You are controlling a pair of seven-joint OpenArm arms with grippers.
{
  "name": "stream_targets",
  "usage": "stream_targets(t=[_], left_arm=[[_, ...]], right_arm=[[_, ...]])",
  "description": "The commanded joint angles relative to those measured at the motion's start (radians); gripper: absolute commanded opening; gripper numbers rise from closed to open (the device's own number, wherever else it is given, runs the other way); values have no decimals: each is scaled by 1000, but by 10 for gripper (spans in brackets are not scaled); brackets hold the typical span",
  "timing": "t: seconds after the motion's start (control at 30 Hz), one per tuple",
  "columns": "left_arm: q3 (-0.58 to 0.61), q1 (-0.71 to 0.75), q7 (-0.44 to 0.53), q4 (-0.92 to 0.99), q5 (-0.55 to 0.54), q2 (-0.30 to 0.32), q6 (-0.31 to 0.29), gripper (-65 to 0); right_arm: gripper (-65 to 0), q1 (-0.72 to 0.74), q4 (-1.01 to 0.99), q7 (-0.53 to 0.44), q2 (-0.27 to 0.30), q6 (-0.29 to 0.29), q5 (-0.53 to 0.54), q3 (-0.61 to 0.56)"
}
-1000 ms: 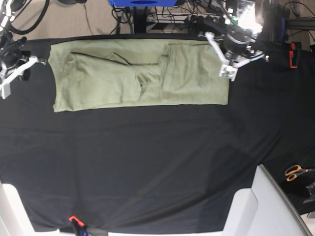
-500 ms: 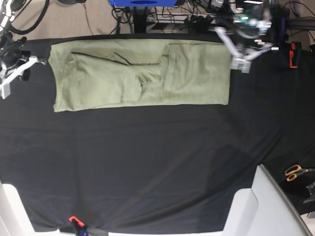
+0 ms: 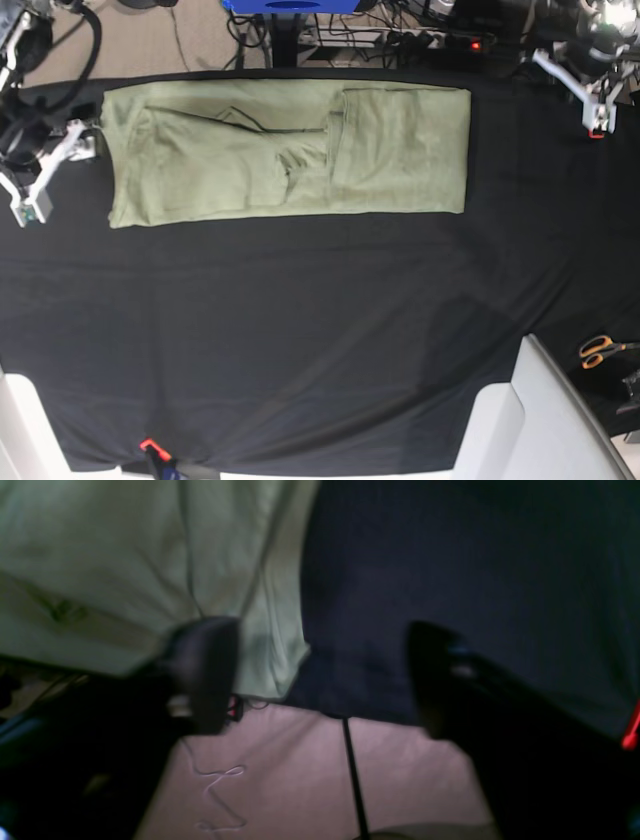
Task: Fold the T-shirt properly
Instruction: 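Grasp the strip end with the right gripper and drag it inward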
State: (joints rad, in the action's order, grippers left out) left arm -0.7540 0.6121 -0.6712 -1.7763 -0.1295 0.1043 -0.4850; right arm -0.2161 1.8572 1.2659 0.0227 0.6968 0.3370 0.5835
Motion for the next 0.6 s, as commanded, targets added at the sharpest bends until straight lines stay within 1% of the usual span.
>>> stream_targets(t=[0.0,0.07,0.2,0.37,0.47,0.57], left_arm=[[-26,6,11,0,-14,16,-16,-650],[-57,6,12,23,-15,16,-36,-650],[-97,4,12,48,-17,15,-67,-650],[-98,4,12,49,-17,13,-68,-650],[-91,4,12,49,-17,13,-68,-650],[-89,1,12,49,-17,12,-68,-650]], right_arm=[[-63,30,-29,21,6,1,12,0],[-74,76,-123,48,6,1,12,0],[-74,140,-313,25,19,1,12,36],[-74,200,-474,-24,32,1,14,91],[-74,218,-543,-22,32,1,14,129],[-72,211,-584,-22,32,1,81,115]])
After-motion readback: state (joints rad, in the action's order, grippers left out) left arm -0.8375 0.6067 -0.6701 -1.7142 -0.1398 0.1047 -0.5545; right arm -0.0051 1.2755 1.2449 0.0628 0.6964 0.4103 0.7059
